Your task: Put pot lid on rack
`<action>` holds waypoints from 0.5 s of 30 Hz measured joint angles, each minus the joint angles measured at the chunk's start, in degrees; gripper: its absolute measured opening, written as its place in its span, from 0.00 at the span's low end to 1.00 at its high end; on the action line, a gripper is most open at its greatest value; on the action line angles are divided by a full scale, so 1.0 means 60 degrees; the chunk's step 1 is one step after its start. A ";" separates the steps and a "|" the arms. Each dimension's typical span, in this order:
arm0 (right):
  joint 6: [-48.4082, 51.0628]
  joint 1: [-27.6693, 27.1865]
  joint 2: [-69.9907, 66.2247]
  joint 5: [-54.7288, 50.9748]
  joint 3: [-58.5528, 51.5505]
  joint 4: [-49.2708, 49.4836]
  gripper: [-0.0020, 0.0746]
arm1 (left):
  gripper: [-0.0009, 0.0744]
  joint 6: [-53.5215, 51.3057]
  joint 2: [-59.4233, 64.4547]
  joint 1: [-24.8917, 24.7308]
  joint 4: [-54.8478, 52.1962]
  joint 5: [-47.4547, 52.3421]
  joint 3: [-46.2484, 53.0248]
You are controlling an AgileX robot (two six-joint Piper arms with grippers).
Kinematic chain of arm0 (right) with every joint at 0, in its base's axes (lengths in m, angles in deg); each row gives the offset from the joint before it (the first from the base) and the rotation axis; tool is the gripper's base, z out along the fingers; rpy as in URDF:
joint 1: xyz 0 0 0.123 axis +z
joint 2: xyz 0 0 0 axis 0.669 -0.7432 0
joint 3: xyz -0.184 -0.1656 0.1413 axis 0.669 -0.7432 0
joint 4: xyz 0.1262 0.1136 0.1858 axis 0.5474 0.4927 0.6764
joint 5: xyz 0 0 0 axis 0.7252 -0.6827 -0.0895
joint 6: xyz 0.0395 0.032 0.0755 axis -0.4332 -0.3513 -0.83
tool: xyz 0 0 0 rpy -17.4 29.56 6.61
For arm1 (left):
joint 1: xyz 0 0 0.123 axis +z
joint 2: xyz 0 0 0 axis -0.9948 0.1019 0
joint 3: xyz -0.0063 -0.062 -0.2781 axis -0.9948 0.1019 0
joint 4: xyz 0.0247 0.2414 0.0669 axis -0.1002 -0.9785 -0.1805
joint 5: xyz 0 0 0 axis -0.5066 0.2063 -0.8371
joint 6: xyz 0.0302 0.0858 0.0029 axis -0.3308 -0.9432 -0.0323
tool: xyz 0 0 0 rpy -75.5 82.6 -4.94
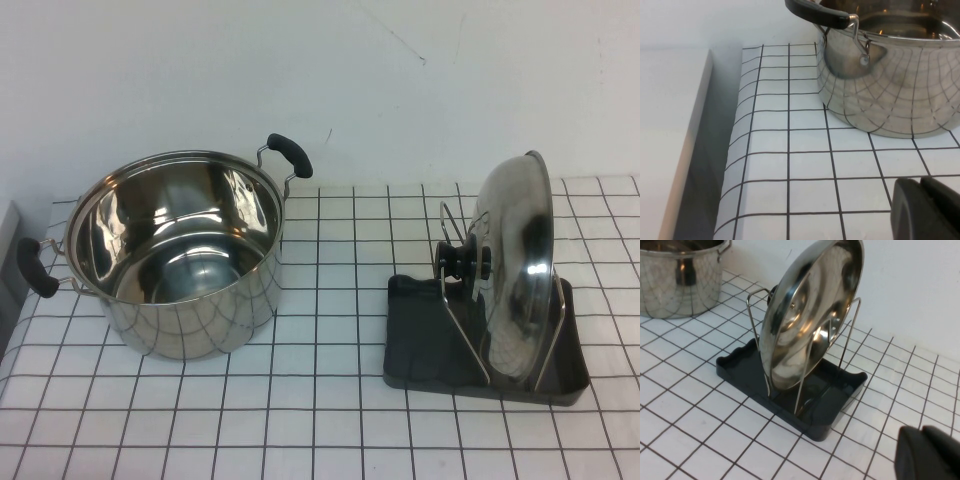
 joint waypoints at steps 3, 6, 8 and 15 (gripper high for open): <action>0.0000 0.0000 0.0000 0.0192 -0.0047 -0.0234 0.02 | 0.01 0.0000 0.0000 0.0000 0.0000 0.0000 0.0000; -0.0046 -0.0251 0.0000 0.0743 -0.0410 -0.0481 0.02 | 0.01 0.0000 0.0000 0.0000 0.0000 0.0006 0.0000; -0.0192 -0.0772 0.0000 0.1038 -0.0808 -0.0456 0.02 | 0.01 0.0000 0.0000 0.0000 0.0000 0.0021 0.0000; 0.0081 -0.3453 0.0000 0.2140 -0.2364 0.0455 0.02 | 0.01 0.0000 0.0000 0.0000 0.0000 0.0021 0.0000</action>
